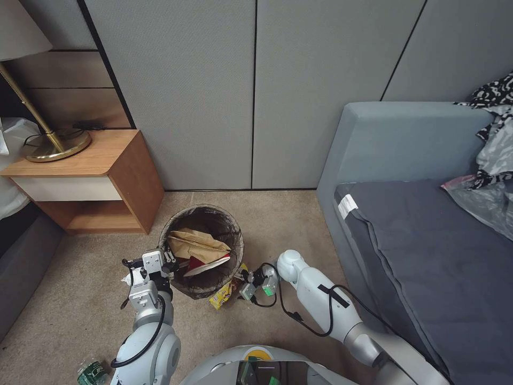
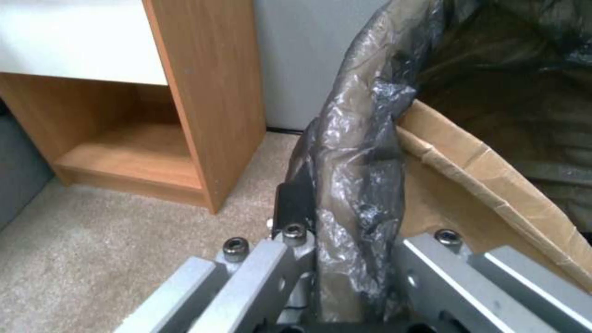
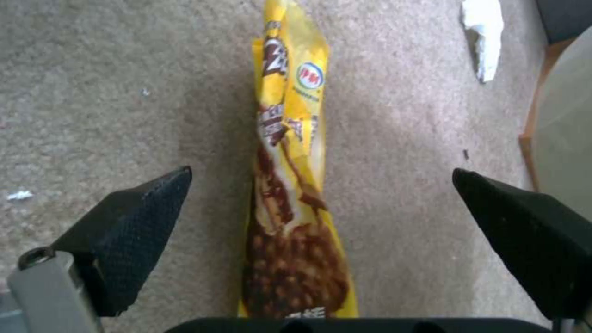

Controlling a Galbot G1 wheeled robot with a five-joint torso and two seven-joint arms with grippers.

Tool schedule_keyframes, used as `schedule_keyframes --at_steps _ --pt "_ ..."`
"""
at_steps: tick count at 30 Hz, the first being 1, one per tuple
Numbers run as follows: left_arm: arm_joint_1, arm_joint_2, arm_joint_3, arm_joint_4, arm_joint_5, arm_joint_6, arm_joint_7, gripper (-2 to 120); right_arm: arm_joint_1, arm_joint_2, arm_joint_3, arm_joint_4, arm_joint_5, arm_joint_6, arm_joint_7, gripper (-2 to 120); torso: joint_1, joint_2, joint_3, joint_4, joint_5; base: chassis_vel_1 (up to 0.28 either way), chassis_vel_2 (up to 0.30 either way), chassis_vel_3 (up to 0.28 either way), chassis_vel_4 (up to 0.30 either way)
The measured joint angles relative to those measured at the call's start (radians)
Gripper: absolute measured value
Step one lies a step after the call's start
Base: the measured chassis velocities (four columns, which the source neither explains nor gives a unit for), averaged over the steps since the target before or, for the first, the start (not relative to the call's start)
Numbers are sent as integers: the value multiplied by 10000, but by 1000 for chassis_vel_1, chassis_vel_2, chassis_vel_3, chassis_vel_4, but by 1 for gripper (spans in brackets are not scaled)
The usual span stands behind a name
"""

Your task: Pick up the trash bin, then pick up the garbage from the floor and place it into the trash bin.

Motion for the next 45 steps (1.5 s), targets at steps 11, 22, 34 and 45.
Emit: schedule_keyframes --at_steps 11,22,34,45 --pt "11 -2 7 -32 37 0 6 0 186 90 143 -384 -218 0 181 100 0 0 0 0 0 0 0 0 0" --pt "64 -18 20 -35 93 -13 13 0 275 398 227 -950 -300 0 524 100 0 0 0 0 0 0 0 0 0" --pt "80 -47 59 -35 168 -20 16 0 346 688 235 -1451 -387 0 890 100 0 0 0 1 -1 0 0 0 0" --pt "91 -69 121 -38 234 -20 19 0 337 890 244 -1874 -453 -1 1403 100 0 0 0 0 -1 0 0 0 0"
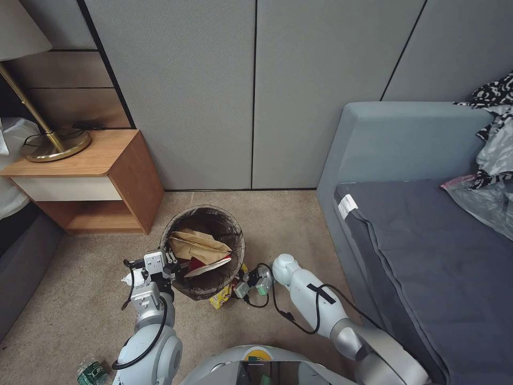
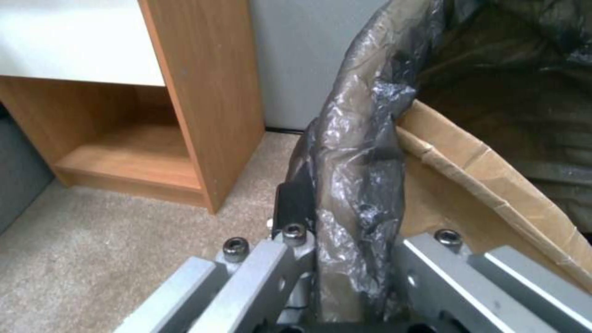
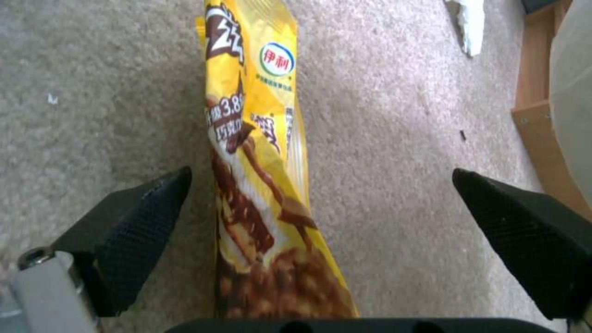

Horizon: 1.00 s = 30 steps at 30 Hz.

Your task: Pick up the trash bin, then pick up the garbage from the floor and place it into the trash bin.

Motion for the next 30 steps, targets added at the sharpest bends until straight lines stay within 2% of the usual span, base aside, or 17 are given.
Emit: schedule_keyframes --at_steps 19,26,29,30 --pt "196 -35 44 -93 129 -12 0 0 137 392 169 -1100 89 -2 620 98 0 0 0 0 0 0 0 0 0" --pt "216 -49 56 -106 157 -17 0 0 221 508 419 -1580 123 16 746 84 0 1 -1 -2 -2 0 0 0 0" --pt "217 -54 58 -106 161 -18 1 0 274 543 536 -1774 129 17 755 71 0 1 -1 2 4 0 0 0 0" --pt "217 -54 58 -106 161 -18 1 0 274 543 536 -1774 129 17 755 71 0 1 -1 2 4 0 0 0 0"
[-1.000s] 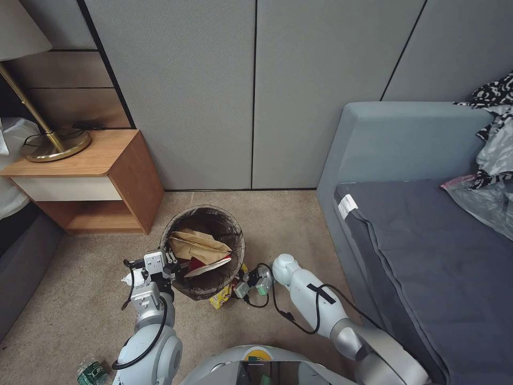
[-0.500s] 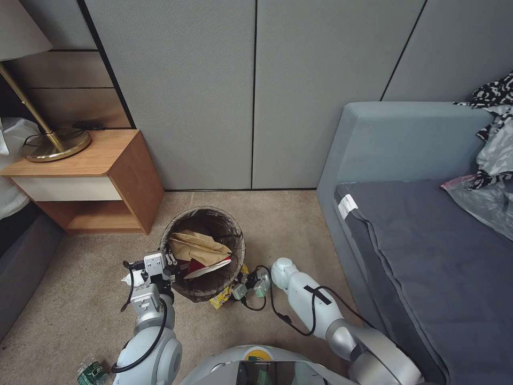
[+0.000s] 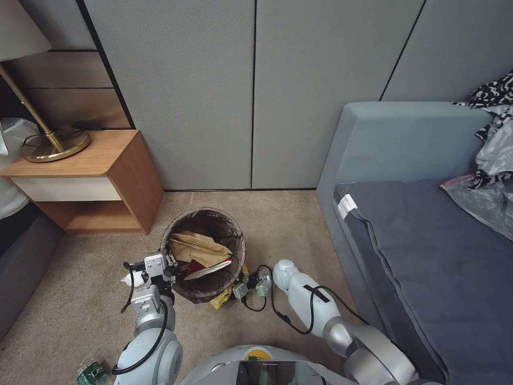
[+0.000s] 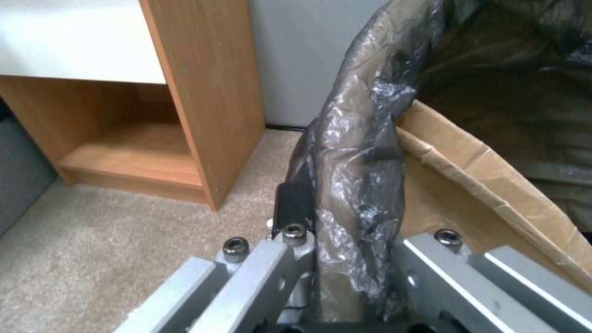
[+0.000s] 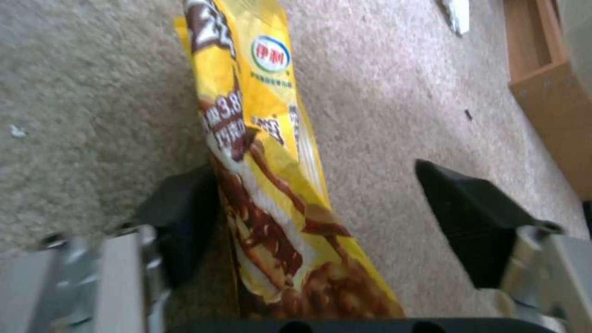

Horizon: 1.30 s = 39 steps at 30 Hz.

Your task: Pick up the trash bin, then pick up the garbage from the floor and place it into the trash bin.

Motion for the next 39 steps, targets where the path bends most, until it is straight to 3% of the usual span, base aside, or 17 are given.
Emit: schedule_keyframes --at_steps 8,12,14,18,39 --pt "-27 -9 -8 1 0 0 -1 0 51 2 113 -132 -46 -30 -20 38 0 0 0 0 -2 0 0 0 0" --pt "-29 -8 -10 3 0 0 -1 0 51 -4 115 -134 -51 -32 -23 33 0 -1 1 -1 -2 0 0 0 0" --pt "-35 -11 -10 17 0 0 -1 0 57 -11 145 -135 -51 -52 -23 18 0 -1 1 -2 -3 0 0 0 0" --pt "-53 -14 -12 31 -4 0 -1 0 55 -26 151 -135 -37 -55 -24 3 0 -1 0 -2 -3 0 0 0 0" --pt "-22 13 -58 83 -54 -2 2 0 -165 -163 552 175 250 -36 23 0 0 -1 1 -1 -3 0 0 0 0"
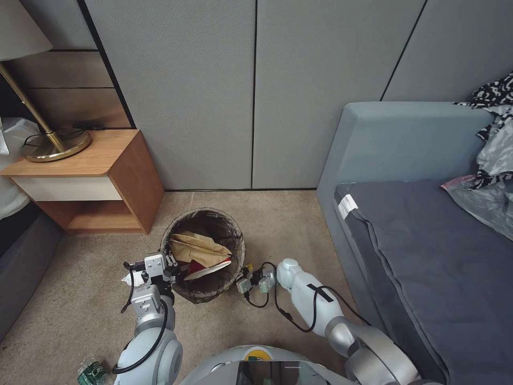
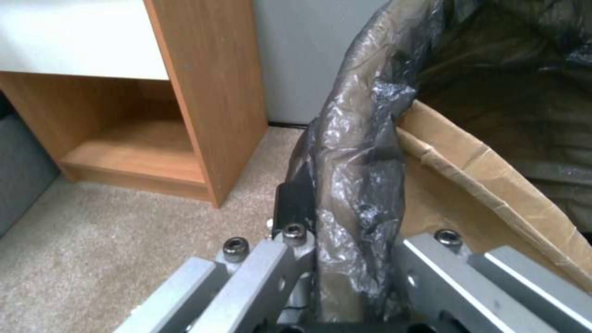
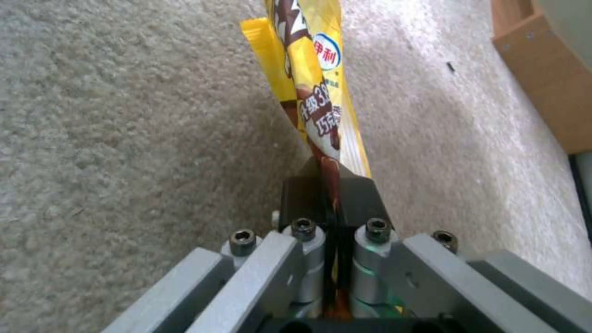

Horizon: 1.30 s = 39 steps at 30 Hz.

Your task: Pick up the trash bin, then pick up the garbage from the floor and place it into the trash bin.

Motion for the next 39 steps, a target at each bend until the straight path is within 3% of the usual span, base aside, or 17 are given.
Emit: schedule_keyframes --at_steps 13,19,26,39 --pt "-138 43 -87 43 -154 -3 -5 0 -763 -409 1001 695 1287 5 55 0 0 0 -1 -1 -1 0 0 0 0" --pt "-140 104 -179 -4 -279 0 -8 0 -1120 -660 2093 975 1638 6 173 0 0 0 -1 0 1 0 0 0 0" --pt "-217 158 -177 31 -358 2 -11 0 -1965 -1075 3522 1549 3670 -166 604 0 0 0 0 -1 2 0 0 0 0" --pt "-283 212 -141 115 -423 3 -10 0 -3105 -1514 4037 3024 6669 -640 1220 0 0 0 0 -2 3 0 0 0 0"
